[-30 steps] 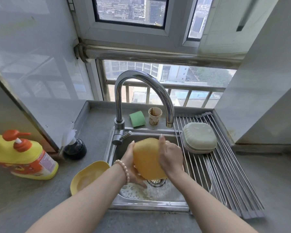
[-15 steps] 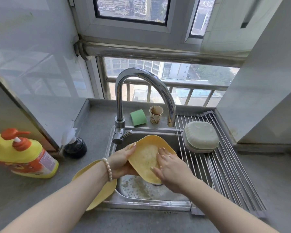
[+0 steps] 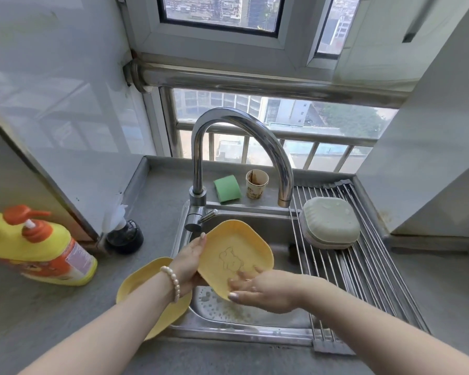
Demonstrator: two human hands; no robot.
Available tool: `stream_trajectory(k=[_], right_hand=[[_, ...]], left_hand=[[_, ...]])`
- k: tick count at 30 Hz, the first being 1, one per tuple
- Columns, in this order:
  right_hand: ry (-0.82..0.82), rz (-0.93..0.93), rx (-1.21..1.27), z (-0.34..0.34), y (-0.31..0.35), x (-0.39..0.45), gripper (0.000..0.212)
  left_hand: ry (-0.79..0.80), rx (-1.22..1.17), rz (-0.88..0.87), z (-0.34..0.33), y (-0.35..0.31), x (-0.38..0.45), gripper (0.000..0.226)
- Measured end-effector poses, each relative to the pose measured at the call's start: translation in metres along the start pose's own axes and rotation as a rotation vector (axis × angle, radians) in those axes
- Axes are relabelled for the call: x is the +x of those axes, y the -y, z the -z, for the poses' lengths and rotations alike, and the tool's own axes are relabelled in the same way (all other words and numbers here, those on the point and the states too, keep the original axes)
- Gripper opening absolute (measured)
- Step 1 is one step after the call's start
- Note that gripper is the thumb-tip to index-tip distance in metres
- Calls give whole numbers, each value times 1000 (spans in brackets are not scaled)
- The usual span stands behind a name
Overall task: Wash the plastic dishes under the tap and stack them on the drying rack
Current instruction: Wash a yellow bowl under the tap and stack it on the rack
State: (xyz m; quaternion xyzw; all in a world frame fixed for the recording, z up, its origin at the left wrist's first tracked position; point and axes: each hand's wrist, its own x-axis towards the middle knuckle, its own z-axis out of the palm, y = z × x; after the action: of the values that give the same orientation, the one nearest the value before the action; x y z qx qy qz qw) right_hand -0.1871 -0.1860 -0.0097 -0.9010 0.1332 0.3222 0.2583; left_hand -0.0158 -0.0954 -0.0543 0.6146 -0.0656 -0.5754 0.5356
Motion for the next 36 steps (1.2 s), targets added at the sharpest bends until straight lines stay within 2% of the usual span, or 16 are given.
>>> stream_trajectory(k=[3, 5, 7, 9, 11, 13, 15, 21, 27, 31, 35, 36], right_hand=[[-79, -108, -310, 10, -18, 10, 59], [-251, -121, -324, 20, -17, 23, 53], [-544, -92, -116, 32, -7, 37, 42], [-834, -79, 215, 44, 0, 54, 28], [-983, -125, 484, 58, 3, 72, 21], [-996, -203, 605, 71, 3, 87, 21], [-975, -260, 627, 80, 0, 101, 22], [-849, -278, 499, 96, 4, 123, 21], [-748, -251, 371, 81, 17, 129, 18], [-800, -227, 361, 63, 17, 109, 21], [-986, -159, 373, 17, 2, 59, 23], [-941, -132, 347, -1, -2, 46, 28]], left_hand=[[-72, 146, -14, 2, -2, -3, 32], [-127, 206, 5, 6, -3, -1, 30], [-166, 295, 9, 11, -4, 1, 27], [-177, 399, -12, 15, -4, 2, 25], [-167, 490, -29, 17, -2, 3, 25], [-161, 518, -22, 17, 0, 4, 26], [-149, 509, -9, 16, 1, 6, 28], [-128, 438, 49, 7, -2, 11, 28], [-148, 325, 47, 2, -5, 17, 24], [-116, 279, 17, -10, -2, 21, 25], [-95, 249, -55, -32, -3, 28, 26], [-108, 244, -80, -36, -4, 30, 25]])
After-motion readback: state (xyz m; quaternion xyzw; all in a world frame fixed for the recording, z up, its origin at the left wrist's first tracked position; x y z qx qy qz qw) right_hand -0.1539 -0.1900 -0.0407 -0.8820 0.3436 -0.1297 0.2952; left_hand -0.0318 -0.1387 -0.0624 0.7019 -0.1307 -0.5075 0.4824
